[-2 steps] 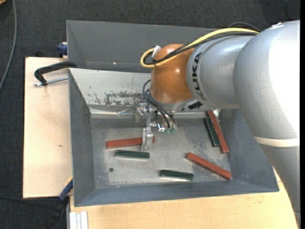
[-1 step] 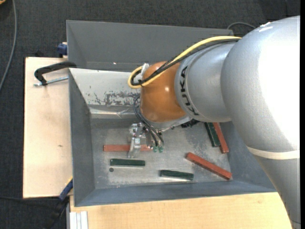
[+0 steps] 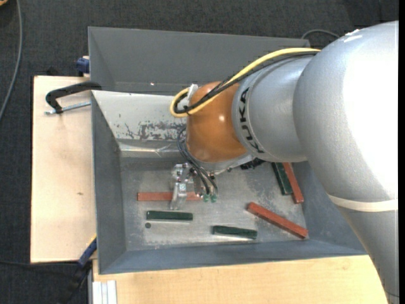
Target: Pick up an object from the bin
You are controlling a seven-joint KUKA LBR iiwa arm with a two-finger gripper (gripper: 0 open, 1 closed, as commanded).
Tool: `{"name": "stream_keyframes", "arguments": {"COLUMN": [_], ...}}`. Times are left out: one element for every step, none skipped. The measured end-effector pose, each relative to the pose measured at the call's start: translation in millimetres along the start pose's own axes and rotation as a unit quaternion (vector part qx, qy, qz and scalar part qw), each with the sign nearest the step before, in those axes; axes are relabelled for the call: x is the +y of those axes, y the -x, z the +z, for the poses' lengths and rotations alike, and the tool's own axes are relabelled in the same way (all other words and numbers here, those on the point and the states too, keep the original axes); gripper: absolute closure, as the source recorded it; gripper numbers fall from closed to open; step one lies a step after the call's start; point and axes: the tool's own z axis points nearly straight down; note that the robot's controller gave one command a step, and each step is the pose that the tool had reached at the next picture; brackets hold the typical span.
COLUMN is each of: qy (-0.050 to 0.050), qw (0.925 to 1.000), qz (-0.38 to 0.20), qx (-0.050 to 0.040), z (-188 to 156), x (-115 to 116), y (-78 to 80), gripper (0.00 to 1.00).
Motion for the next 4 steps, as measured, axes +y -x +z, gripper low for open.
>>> {"name": "stream_keyframes", "arguments": {"qy": [0.0, 0.0, -0.001, 0.0], "qw": [1.0, 1.0, 1.0, 1.0], "qz": [0.0, 0.0, 0.0, 0.0], "qx": [-0.0002, 0.0004, 0.0019, 0.0015], "z": [-0.4, -4.2, -15.6, -35.9], "x": [0.1, 0.1, 0.0, 0.2], "y": [0.1, -0.5, -1.4, -1.3], "gripper": [1.0, 1.0, 1.0, 1.0]}}
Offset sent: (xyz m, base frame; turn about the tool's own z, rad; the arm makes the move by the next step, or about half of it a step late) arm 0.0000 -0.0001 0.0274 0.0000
